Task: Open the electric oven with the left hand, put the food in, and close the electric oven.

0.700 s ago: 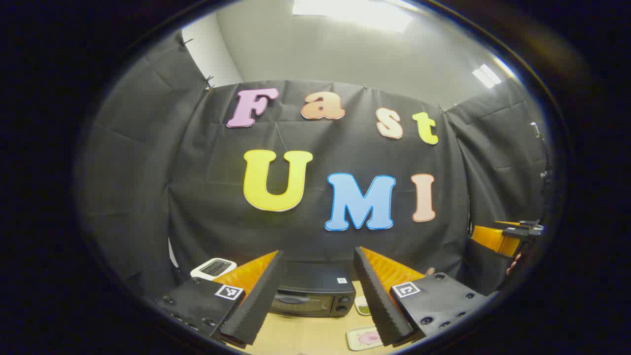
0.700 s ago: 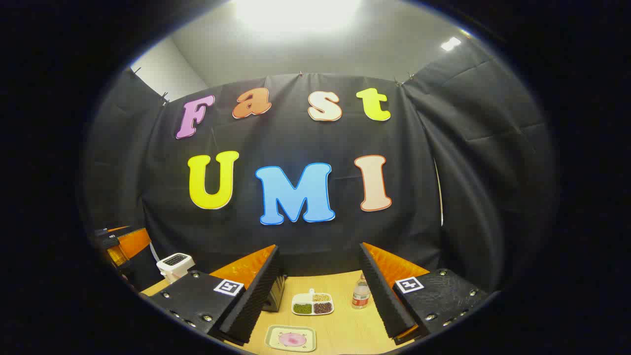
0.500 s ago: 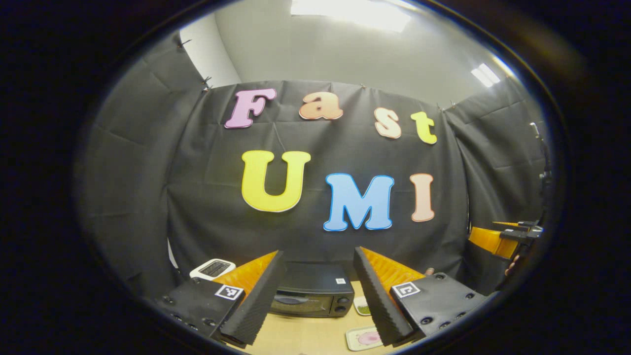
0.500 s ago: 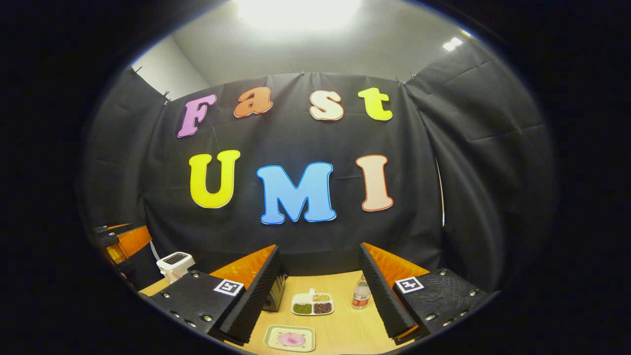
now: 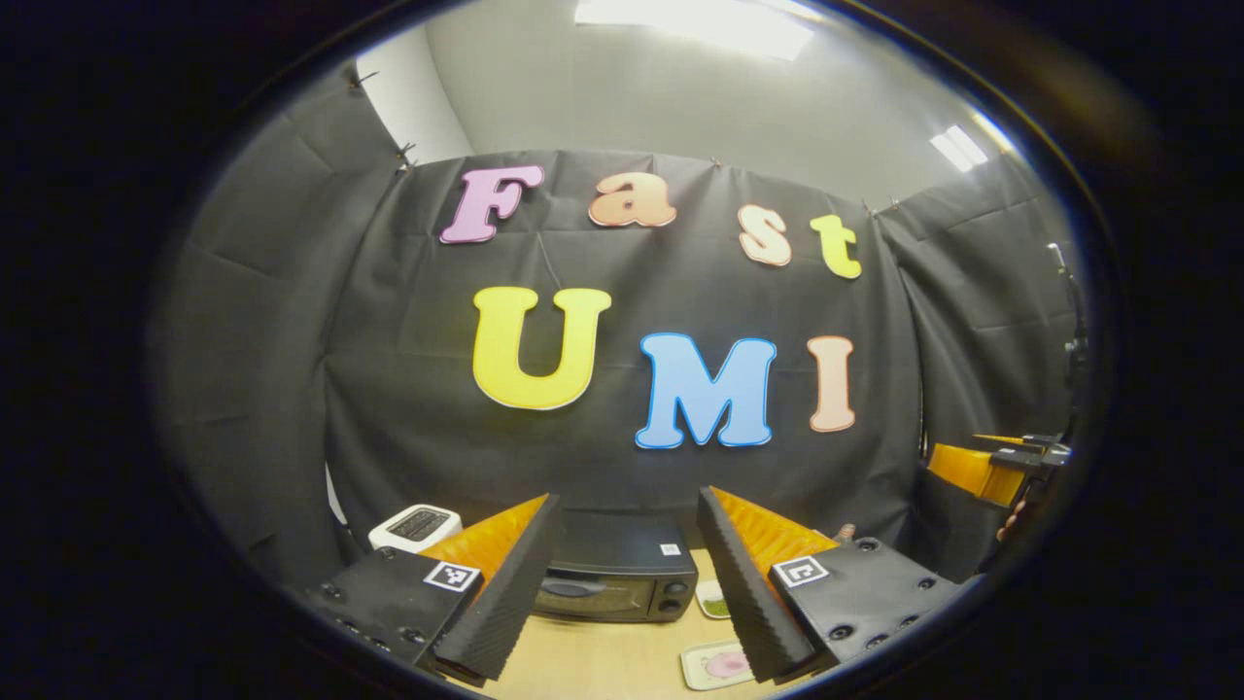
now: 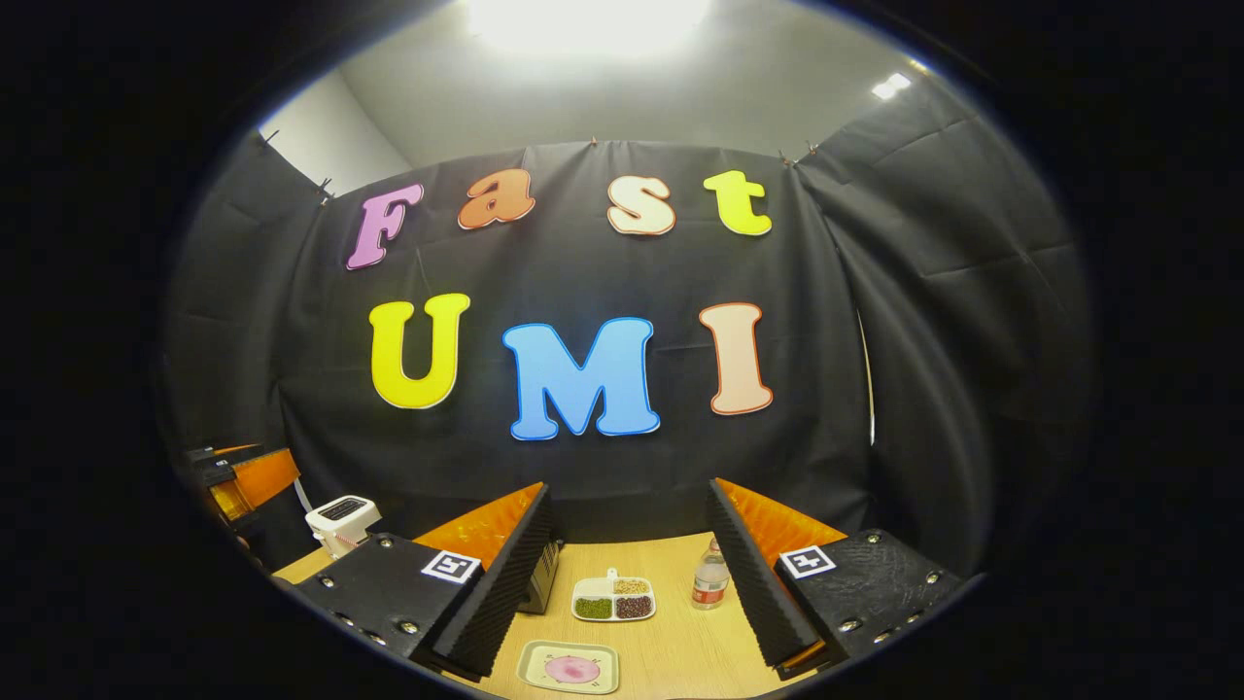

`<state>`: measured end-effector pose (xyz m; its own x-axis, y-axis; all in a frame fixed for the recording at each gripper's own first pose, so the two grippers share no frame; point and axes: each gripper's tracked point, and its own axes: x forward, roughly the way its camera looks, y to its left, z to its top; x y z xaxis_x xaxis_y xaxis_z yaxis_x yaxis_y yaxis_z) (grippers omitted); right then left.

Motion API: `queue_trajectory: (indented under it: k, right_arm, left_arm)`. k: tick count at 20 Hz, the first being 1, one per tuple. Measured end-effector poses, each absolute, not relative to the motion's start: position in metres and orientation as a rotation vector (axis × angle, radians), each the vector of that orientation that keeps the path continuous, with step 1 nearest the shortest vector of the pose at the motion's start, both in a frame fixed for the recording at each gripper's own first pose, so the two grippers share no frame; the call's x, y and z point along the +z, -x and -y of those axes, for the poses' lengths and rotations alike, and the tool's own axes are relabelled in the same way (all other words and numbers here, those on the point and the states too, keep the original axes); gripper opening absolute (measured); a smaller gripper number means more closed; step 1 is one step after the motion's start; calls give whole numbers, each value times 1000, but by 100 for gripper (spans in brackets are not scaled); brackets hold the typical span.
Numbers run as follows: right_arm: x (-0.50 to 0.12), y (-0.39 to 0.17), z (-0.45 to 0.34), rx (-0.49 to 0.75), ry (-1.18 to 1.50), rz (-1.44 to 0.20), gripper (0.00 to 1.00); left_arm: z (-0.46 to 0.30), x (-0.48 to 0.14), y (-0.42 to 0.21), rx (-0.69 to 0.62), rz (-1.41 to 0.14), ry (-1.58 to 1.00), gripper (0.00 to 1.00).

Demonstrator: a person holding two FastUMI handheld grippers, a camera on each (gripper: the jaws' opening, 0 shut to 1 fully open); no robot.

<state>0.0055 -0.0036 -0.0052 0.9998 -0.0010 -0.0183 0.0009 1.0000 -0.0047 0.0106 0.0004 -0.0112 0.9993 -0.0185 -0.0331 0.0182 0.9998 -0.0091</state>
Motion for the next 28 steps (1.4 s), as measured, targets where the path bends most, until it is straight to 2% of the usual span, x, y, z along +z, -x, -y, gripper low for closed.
queue_trajectory:
  k: [4, 5, 8, 10, 13, 14, 16, 17, 18, 20, 21, 26, 27, 28]
  right_arm:
    - [-8, -9, 3, -1, 8, -26, 96]
    - [-9, -11, 3, -2, 10, -28, 96]
    - [-12, -15, 3, -5, 11, -35, 96]
    - [-17, -18, 3, -10, 12, -44, 96]
    - [-24, -23, 2, -16, 17, -63, 96]
    - [-27, -25, 2, -18, 23, -70, 96]
    - [-33, -29, 3, -25, 33, -84, 96]
    - [-35, -30, 2, -29, 37, -92, 96]
    - [-40, -31, 2, -33, 40, -101, 96]
    - [-46, -35, 2, -44, 51, -119, 96]
    - [-50, -35, 3, -50, 56, -130, 96]
    - [-70, -37, -2, -71, 73, -182, 96]
    - [-72, -38, -2, -74, 74, -188, 96]
    - [-74, -39, -2, -81, 76, -192, 96]
  left_arm:
    - [-5, -19, -19, -19, -49, 16, 94]
    - [-6, -22, -20, -19, -57, 14, 96]
    - [-7, -40, -33, -35, -96, 31, 94]
    - [-8, -61, -43, -50, -148, 59, 97]
    - [-19, -90, -63, -49, -209, 49, 97]
    - [-21, -100, -72, -51, -229, 50, 94]
    - [-31, -122, -91, -48, -273, 45, 97]
    - [-38, -134, -101, -36, -298, 38, 94]
    - [-45, -145, -112, -31, -321, 33, 97]
    - [-55, -166, -134, -31, -365, 36, 94]
    - [-59, -175, -144, -32, -383, 35, 98]
    - [-73, -223, -185, -44, -458, 10, 97]
    - [-74, -233, -191, -47, -476, 10, 94]
    - [-75, -245, -199, -49, -495, 9, 97]
